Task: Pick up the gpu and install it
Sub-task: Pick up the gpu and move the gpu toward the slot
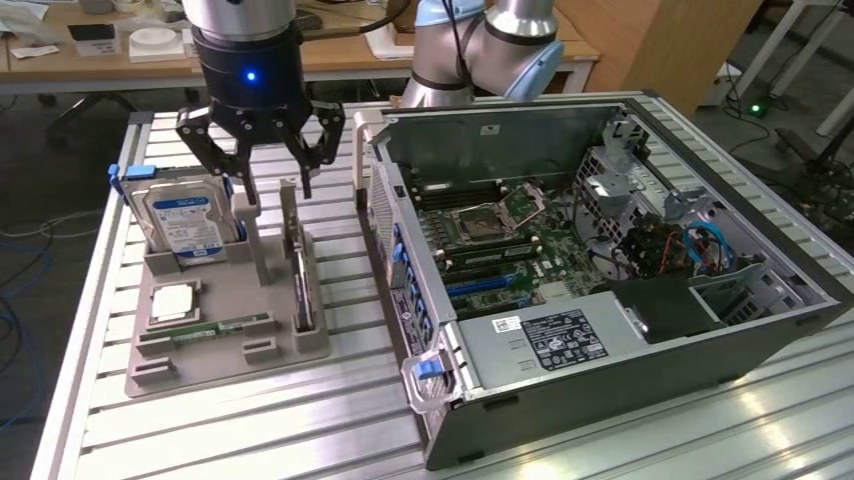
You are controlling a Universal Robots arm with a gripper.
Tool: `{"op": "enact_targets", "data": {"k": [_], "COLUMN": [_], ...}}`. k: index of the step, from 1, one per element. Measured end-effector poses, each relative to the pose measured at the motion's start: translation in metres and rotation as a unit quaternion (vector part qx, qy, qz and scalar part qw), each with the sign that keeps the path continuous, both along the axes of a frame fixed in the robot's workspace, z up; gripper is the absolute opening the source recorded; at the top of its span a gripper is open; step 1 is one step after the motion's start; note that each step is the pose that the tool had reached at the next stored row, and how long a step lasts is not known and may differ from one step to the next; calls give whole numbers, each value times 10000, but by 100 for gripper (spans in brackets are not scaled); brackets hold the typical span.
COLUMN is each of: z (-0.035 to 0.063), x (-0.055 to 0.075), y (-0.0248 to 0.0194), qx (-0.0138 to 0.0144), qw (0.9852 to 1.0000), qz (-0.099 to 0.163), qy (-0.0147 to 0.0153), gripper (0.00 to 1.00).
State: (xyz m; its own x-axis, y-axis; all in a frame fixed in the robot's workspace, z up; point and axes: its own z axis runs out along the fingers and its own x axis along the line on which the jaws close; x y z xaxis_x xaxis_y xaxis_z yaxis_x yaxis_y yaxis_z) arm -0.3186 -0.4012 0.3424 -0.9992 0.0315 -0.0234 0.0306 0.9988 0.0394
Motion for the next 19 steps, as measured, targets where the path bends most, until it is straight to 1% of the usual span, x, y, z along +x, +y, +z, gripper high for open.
{"op": "enact_targets", "data": {"k": [19], "z": [-179], "x": [0], "y": [-11], "qx": [0], "qw": [10000], "qz": [4], "qy": [0], "gripper": [59]}}
